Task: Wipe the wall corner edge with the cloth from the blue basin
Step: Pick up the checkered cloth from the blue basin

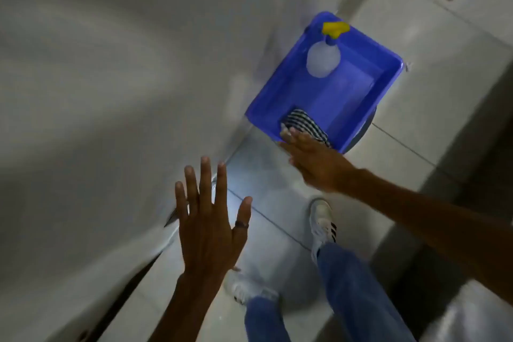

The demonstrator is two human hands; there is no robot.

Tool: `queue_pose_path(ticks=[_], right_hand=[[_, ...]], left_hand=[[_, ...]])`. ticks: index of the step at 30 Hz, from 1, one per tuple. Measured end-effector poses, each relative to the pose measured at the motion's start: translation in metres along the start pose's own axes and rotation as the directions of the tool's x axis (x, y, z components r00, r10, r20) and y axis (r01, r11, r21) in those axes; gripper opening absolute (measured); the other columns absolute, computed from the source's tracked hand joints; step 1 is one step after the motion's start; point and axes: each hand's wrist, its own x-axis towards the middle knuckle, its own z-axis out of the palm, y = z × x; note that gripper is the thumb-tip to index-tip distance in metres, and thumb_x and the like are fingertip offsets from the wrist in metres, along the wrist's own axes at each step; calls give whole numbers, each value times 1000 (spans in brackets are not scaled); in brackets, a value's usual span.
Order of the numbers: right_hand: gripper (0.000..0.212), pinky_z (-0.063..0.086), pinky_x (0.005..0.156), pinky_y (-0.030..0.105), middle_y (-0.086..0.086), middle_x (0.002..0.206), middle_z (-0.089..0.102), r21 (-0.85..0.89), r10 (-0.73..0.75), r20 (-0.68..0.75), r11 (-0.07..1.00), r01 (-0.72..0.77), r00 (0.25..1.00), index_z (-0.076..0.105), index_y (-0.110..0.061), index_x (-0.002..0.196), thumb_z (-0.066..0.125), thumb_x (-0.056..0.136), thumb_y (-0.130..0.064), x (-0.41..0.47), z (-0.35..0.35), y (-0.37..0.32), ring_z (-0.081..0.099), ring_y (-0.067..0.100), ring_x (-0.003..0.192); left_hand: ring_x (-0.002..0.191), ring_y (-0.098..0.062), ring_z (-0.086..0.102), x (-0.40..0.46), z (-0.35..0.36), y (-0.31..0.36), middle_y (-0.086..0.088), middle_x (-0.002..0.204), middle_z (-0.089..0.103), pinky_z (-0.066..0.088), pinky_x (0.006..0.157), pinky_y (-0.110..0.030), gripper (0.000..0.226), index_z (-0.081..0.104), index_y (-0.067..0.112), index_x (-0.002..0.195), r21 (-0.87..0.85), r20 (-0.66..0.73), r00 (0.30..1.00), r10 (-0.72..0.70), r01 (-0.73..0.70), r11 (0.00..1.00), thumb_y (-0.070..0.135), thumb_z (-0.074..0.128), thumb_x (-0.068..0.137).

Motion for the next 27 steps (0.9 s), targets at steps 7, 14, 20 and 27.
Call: queue_pose_path(ticks=[7,14,20,27], right_hand=[[65,-17,124,31,9,176,0,-115,1,171,993,19,985,8,-13,166,39,111,-29,80,92,128,-8,28,163],[80,-7,130,42,13,174,15,-155,-57,27,986,61,998,24,-9,163,64,93,-8,81,101,124,4,35,162],[73,-5,134,43,16,169,29,13,121,-390,992,-126,913,35,-6,159,46,89,11,74,85,33,14,40,160],[85,9,134,48,15,173,11,533,207,-348,846,12,914,26,-10,161,49,85,20,56,212,-107,-1,34,162]], left_hand=[[166,-28,-4,30,156,4,-16,178,15,5,137,-49,69,38,11,168,-164,-7,996,89,-88,982,49,44,110],[165,-29,-2,7,176,-6,-16,178,19,8,136,-52,65,38,12,167,-183,-24,999,38,-42,982,40,50,110],[167,-31,1,-48,150,-27,-11,179,14,17,135,-59,71,34,18,169,-127,-17,996,-89,86,988,54,39,108],[167,-36,0,-107,189,-83,-15,180,8,17,134,-63,78,33,18,170,-16,69,991,-116,118,993,61,34,105]])
